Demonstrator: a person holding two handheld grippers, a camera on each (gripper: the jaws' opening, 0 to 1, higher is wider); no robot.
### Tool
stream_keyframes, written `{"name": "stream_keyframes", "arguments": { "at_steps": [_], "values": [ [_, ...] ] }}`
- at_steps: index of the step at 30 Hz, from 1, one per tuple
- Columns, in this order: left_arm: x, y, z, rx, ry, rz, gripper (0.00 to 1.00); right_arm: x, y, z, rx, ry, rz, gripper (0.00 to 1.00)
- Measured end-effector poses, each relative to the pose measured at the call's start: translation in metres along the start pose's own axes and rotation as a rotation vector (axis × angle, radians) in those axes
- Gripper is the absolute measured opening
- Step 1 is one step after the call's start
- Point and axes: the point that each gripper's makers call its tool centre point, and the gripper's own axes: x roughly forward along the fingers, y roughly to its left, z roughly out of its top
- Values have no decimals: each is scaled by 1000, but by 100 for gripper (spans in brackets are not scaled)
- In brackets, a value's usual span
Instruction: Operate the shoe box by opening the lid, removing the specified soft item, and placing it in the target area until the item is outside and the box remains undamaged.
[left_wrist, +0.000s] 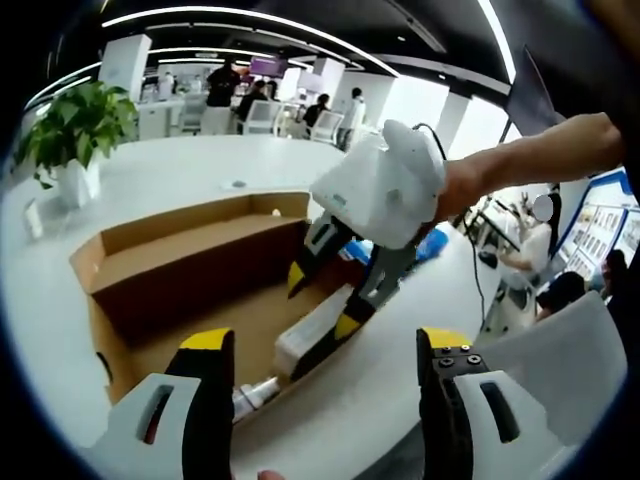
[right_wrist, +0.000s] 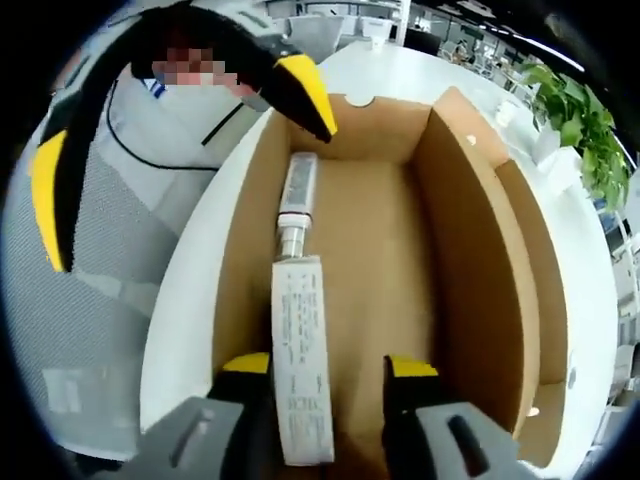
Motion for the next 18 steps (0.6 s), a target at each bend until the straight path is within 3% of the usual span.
{"name": "stream_keyframes", "arguments": {
  "at_steps": [4,7,11,18],
  "values": [
    [0,2,1,-6,-4,3,76,6,3,-2,-15,40,11,29],
    [0,3,1,-9,-5,6,76,4,-1,-1,5,30,4,31],
    [1,2,0,-4,-1,3,76,4,10,-1,28,28,49,18],
    [0,3,0,-7,-1,5,76,3,12,1,33,22,26,17]
  ]
}}
